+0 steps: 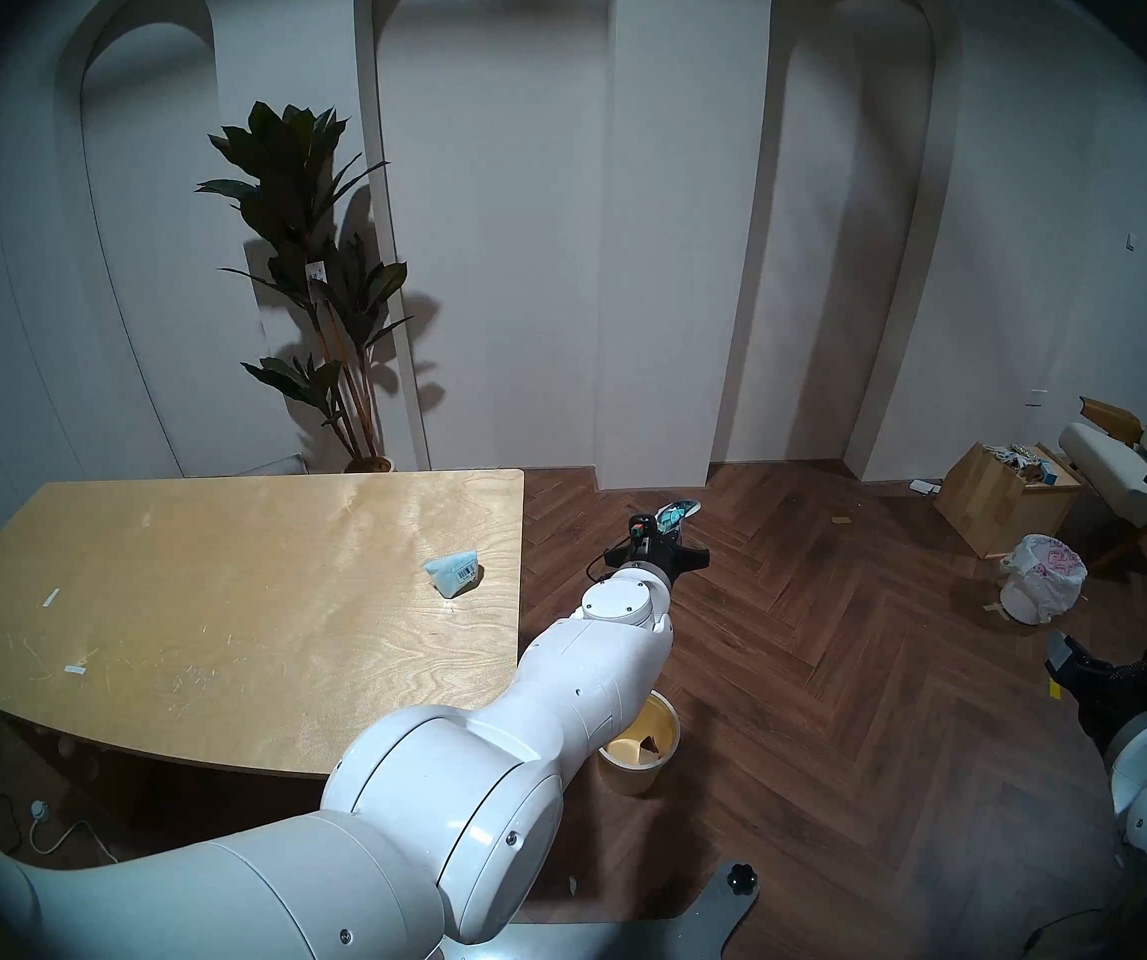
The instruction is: Put the trash into the trash bin on the ground
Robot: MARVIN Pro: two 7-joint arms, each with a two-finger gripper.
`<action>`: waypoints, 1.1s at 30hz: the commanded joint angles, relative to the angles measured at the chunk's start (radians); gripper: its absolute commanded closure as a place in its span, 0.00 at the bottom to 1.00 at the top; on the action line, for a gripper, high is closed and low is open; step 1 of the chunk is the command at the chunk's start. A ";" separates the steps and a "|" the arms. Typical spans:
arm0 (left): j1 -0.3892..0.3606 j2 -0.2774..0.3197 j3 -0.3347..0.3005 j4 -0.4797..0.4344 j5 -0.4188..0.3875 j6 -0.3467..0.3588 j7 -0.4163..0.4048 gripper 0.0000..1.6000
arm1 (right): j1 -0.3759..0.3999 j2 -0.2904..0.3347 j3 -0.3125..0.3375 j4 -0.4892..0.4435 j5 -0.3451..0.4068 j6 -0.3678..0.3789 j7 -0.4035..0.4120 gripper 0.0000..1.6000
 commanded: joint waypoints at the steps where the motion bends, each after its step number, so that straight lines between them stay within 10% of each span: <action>1: -0.077 -0.027 -0.007 0.045 -0.003 -0.037 0.003 1.00 | 0.001 -0.002 0.011 -0.010 0.000 -0.003 0.013 0.00; 28: -0.111 -0.052 -0.022 0.166 0.003 -0.072 -0.003 1.00 | 0.007 -0.008 0.010 -0.007 -0.002 0.001 0.023 0.00; 32: -0.114 -0.054 -0.019 0.175 0.009 -0.072 0.001 0.47 | 0.008 -0.009 0.010 -0.007 -0.002 0.002 0.024 0.00; 33: -0.114 -0.052 -0.019 0.179 0.011 -0.074 -0.001 0.10 | 0.008 -0.009 0.010 -0.007 -0.002 0.002 0.025 0.00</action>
